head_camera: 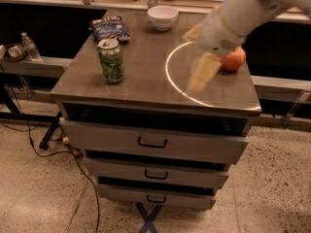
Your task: Move green can near white bowl
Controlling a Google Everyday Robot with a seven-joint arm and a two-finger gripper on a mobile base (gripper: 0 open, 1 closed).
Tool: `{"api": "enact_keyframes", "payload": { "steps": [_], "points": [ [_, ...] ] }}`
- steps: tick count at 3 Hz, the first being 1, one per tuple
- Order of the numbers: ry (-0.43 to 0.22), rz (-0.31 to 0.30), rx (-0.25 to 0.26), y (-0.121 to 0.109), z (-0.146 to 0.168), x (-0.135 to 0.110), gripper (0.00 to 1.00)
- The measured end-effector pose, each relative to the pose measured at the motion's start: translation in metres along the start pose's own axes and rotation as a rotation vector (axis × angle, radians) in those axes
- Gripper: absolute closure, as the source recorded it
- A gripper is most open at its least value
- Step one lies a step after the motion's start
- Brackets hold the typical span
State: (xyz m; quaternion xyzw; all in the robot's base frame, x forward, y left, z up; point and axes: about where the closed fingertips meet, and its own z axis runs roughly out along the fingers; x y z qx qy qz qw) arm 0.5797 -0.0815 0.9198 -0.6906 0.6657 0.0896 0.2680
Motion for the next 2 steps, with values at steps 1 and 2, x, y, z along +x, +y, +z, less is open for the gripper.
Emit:
{"api": "enact_keyframes", "payload": {
  "steps": [1, 2],
  "points": [
    [-0.116, -0.040, -0.028, -0.014, 0.041, -0.035, 0.00],
    [-0.221, -0.009, -0.073, -0.026, 0.077, -0.070, 0.00]
  ]
}}
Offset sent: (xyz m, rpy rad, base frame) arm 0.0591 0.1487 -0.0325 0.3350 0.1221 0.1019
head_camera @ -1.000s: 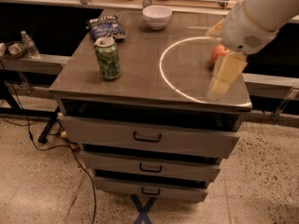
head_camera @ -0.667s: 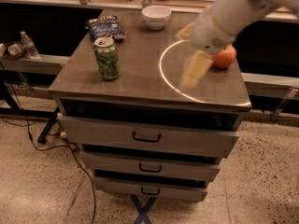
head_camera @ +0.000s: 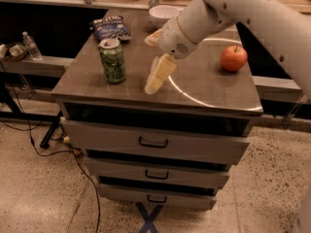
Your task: Move green can near white bowl
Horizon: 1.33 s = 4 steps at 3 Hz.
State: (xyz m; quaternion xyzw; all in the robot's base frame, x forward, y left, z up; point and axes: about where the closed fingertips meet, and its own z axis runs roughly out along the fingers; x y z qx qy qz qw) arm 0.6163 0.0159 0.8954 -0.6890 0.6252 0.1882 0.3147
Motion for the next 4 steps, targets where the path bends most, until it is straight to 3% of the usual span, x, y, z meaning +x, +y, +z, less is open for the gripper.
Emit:
{"api": "enact_keyframes", "payload": {
  "steps": [1, 2, 4],
  "points": [
    [-0.118, 0.050, -0.050, -0.012, 0.041, -0.037, 0.00],
    [-0.216, 0.104, -0.076, -0.026, 0.067, -0.059, 0.03],
    [-0.343, 0.244, -0.078, -0.047, 0.085, -0.077, 0.65]
  ]
}}
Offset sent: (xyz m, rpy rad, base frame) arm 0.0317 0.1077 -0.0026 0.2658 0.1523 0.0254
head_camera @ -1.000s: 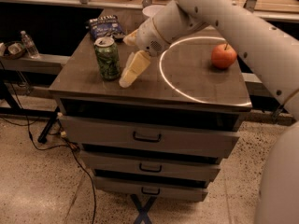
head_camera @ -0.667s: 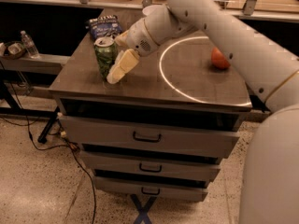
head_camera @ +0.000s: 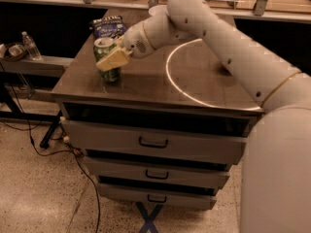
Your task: Move green can near white bowl
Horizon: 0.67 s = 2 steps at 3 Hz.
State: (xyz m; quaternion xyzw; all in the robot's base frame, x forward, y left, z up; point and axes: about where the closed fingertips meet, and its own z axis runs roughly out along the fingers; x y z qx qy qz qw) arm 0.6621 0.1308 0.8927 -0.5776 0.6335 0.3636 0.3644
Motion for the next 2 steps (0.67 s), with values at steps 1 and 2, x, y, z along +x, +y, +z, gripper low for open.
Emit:
{"api": "enact_keyframes", "payload": {
  "steps": [1, 2],
  "points": [
    [-0.023, 0.034, 0.048, -0.0066, -0.0243, -0.0054, 0.96],
    [-0.022, 0.032, 0.042, -0.0058, -0.0213, -0.0052, 1.00]
  ]
}}
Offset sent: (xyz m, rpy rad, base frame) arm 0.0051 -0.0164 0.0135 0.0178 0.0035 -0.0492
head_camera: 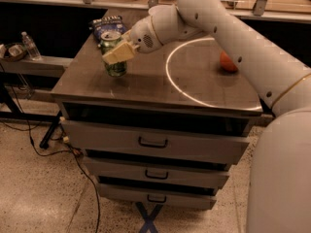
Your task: Move green can near white bowl
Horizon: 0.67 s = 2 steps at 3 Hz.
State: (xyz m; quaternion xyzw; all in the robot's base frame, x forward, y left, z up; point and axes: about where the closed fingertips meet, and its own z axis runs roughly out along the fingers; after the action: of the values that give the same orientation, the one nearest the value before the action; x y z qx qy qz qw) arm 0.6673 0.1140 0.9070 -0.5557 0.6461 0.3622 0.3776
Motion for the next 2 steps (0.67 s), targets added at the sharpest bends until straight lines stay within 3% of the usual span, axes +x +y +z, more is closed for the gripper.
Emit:
{"api": "enact_keyframes", "payload": {
  "steps": [1, 2],
  "points": [
    [0.003, -0.015, 0.021, -0.006, -0.002, -0.001, 1.00],
    [0.011, -0.053, 0.075, -0.023, -0.009, -0.004, 1.00]
  ]
}}
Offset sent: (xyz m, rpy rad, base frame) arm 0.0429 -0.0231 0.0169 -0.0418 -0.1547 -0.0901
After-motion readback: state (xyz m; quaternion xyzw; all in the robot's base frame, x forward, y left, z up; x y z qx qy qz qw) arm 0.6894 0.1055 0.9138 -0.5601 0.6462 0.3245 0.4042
